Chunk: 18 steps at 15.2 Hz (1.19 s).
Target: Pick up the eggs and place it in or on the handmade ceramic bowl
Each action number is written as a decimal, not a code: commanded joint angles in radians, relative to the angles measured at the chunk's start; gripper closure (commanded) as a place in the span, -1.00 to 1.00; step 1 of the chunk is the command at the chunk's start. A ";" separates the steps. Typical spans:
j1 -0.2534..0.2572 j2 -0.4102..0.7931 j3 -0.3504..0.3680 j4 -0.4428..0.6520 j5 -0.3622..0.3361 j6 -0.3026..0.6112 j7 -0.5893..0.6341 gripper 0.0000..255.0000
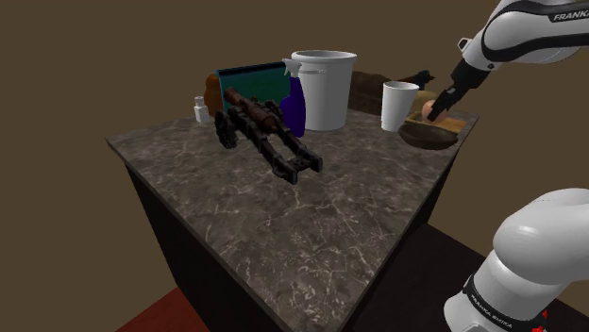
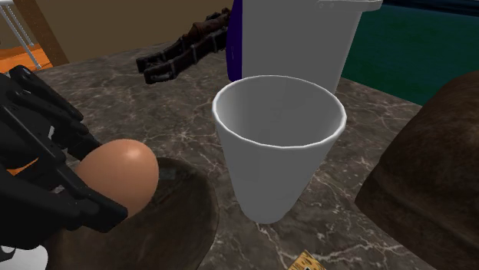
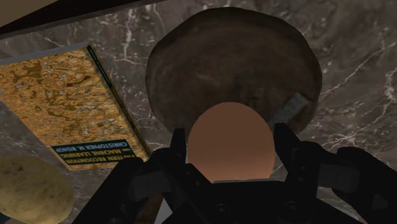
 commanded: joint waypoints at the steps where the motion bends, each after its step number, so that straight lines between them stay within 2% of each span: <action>1: -0.003 -0.001 -0.006 -0.026 -0.005 0.026 0.000 1.00; 10: -0.005 0.000 -0.011 -0.045 -0.009 0.046 -0.001 1.00; 11: -0.005 0.000 -0.011 -0.045 -0.009 0.046 -0.001 -1.00; 16: -0.006 0.000 -0.011 -0.046 -0.009 0.046 -0.001 -1.00; 18: -0.009 -0.031 0.008 -0.001 -0.001 -0.030 -0.002 -1.00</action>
